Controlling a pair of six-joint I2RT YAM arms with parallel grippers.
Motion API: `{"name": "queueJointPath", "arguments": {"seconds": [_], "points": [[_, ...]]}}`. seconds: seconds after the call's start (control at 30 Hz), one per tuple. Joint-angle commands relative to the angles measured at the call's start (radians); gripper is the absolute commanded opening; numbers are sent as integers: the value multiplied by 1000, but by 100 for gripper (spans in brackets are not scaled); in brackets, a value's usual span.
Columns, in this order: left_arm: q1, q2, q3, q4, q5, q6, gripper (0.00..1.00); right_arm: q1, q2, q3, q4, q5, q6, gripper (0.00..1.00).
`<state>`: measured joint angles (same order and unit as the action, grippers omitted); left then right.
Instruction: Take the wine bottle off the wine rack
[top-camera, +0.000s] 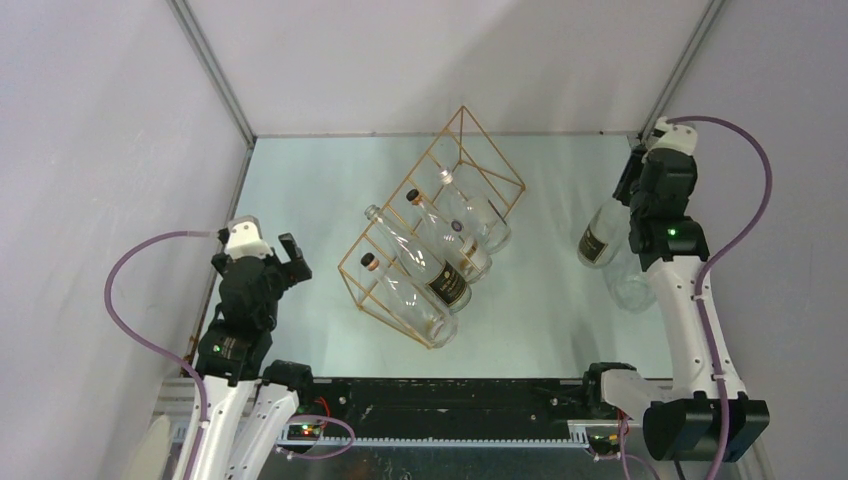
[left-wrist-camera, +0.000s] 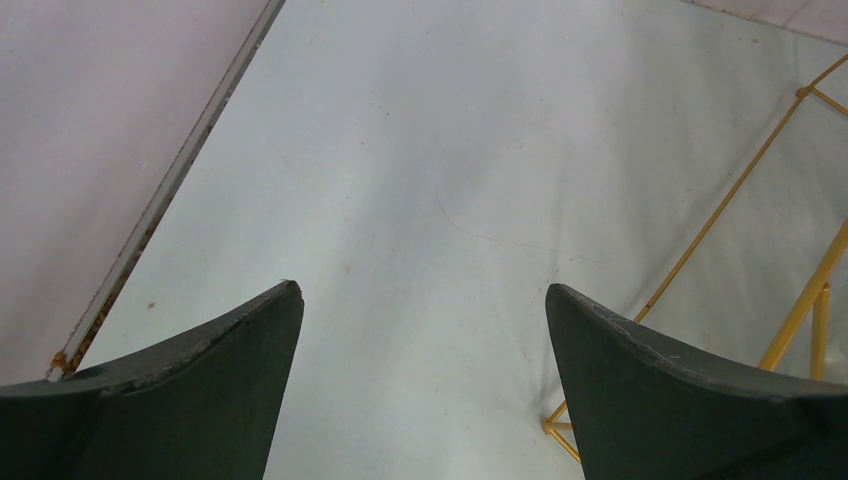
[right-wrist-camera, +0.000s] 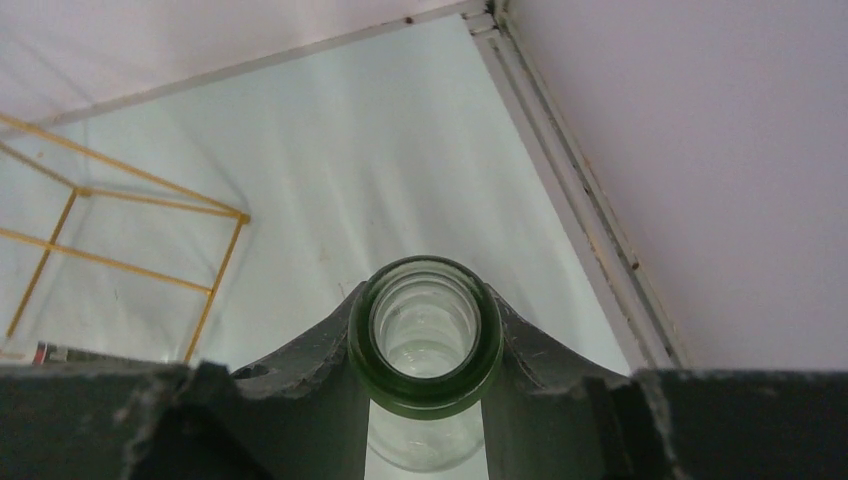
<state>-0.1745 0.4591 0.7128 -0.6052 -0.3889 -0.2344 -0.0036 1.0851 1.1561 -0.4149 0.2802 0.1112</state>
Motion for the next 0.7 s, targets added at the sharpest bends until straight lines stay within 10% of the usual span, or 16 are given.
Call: {"name": "queueJointPath", "arguments": {"seconds": [0.0,0.67], "points": [[-3,-15,13,11,6,25,98,-59,-61,35,136,69,145,0],[-3,19,44,-72,39,12,98,-73,113,35,305,212,41,0]]}}
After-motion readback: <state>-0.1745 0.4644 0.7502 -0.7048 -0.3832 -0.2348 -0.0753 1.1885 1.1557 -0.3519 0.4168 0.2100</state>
